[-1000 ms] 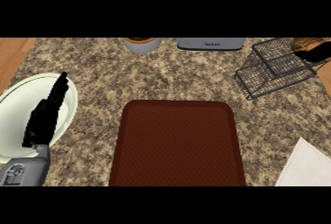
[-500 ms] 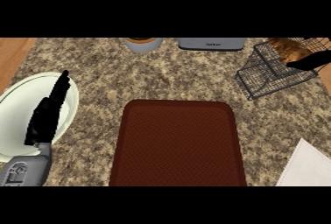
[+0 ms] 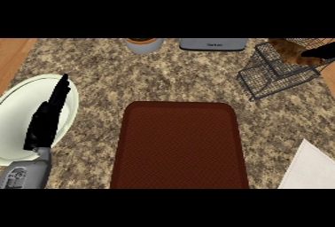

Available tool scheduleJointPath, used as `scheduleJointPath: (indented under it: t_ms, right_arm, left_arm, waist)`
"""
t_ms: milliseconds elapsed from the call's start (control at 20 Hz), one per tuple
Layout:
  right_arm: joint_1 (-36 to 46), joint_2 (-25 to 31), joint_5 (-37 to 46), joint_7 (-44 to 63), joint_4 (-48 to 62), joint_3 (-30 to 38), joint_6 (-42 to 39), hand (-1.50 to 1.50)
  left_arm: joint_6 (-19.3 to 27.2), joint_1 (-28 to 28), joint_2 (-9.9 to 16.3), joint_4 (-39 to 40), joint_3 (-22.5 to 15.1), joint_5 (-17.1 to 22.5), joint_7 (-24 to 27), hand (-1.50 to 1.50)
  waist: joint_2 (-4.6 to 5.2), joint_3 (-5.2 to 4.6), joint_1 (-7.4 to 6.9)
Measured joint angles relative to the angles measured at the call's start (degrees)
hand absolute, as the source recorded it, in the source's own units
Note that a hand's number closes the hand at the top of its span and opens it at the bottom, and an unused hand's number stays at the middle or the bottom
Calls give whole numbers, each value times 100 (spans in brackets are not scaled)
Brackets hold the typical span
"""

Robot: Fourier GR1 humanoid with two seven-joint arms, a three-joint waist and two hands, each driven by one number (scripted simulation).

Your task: Pick the croissant from the tray and place it in the tiered basket

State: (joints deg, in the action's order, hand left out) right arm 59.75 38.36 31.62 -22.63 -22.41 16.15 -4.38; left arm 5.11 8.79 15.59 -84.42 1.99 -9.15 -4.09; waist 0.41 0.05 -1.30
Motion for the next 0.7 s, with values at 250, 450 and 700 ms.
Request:
scheduleJointPath:
  t_ms: [250,450,700]
  right_arm:
    - [60,600,-249,151,165,327,-344,-150]
    - [32,1141,-474,332,466,595,-882,-150]
    - [-420,1909,-666,-93,829,840,-1627,-150]
  left_arm:
    - [-31,14,16,79,71,-3,47,0]
    - [-39,53,1,76,74,-27,52,0]
    - [-77,9,8,7,121,5,31,0]
  waist:
    - [-6,-3,39]
    - [0,-1,34]
    - [18,8,16]
